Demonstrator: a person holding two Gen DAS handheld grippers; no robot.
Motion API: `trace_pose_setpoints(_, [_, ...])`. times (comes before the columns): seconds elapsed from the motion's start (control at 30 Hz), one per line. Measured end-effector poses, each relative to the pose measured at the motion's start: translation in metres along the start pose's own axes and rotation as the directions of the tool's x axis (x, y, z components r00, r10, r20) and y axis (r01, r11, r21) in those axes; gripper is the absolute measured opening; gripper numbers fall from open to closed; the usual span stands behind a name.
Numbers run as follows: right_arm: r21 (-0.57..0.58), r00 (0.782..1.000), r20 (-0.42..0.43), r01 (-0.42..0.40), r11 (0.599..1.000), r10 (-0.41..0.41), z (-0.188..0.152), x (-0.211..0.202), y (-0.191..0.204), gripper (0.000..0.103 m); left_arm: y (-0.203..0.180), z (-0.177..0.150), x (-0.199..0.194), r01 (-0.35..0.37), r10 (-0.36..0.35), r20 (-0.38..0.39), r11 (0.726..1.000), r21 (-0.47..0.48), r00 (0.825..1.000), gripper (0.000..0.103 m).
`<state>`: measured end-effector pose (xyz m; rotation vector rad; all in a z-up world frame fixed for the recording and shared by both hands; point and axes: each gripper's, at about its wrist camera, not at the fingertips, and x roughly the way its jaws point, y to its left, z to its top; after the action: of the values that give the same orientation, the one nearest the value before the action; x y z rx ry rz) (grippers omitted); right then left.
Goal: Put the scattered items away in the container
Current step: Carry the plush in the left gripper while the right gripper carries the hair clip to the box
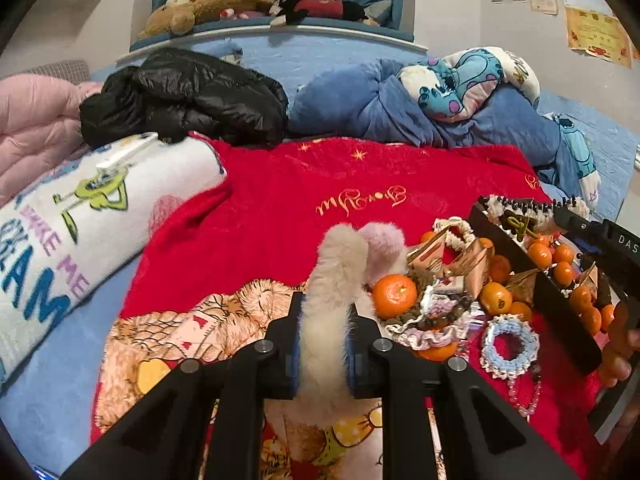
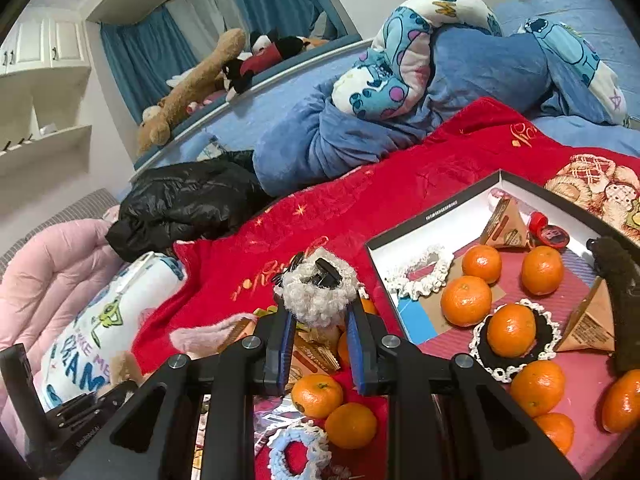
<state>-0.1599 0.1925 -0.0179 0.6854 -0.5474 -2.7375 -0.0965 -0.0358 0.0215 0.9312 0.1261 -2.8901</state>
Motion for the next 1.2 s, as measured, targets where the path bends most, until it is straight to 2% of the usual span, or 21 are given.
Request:
trace_pose_setpoints(0.27, [0.053,0.999,0.035,-0.018,0.998,0.016,0.005,-0.028,-0.017,0.023,-0.027,0.004,-0.028,0.042,-0.042,0.03,0.999,0.014,0.999,0.017])
trace_pose_setpoints(0.53, [0.086,0.997,0.071,0.023,0.996,-0.029,0.019,-0.056,-0.054,0.023,-0.095,0.017,-0.033,0.134,-0.135,0.047,0.99,0.031,0.99,0.017])
trace_pose_setpoints(0.7, [0.079,0.992,0.092,0.073,0.994,-0.08,0.03,-0.08,-0.087,0.023,-0.154,0.028,-0.021,0.235,-0.236,0.059,0.972,0.028,0.97,0.017])
trace_pose_setpoints(0.83, [0.093,0.987,0.107,0.107,0.99,-0.116,0.037,-0.099,-0.117,0.023,-0.206,0.035,-0.006,0.279,-0.282,0.046,0.958,0.061,0.958,0.017])
trace_pose_setpoints(0.97, [0.168,0.982,0.127,0.117,0.979,-0.139,0.044,-0.111,-0.145,0.023,-0.248,0.046,0.014,0.349,-0.351,0.033,0.936,0.044,0.936,0.017])
trace_pose_setpoints(1.03, [0.183,0.981,0.13,0.118,0.976,-0.143,0.047,-0.11,-0.149,0.023,-0.27,0.05,0.025,0.336,-0.338,0.01,0.938,0.079,0.941,0.017])
trace_pose_setpoints(1.13, [0.147,0.98,0.125,0.134,0.98,-0.153,0.051,-0.102,-0.145,0.023,-0.285,0.054,0.044,0.35,-0.349,-0.036,0.935,0.059,0.937,0.017])
trace_pose_setpoints(1.2, [0.119,0.977,0.133,0.149,0.982,-0.165,0.054,-0.096,-0.141,0.023,-0.29,0.06,0.053,0.326,-0.324,-0.047,0.943,0.061,0.945,0.017])
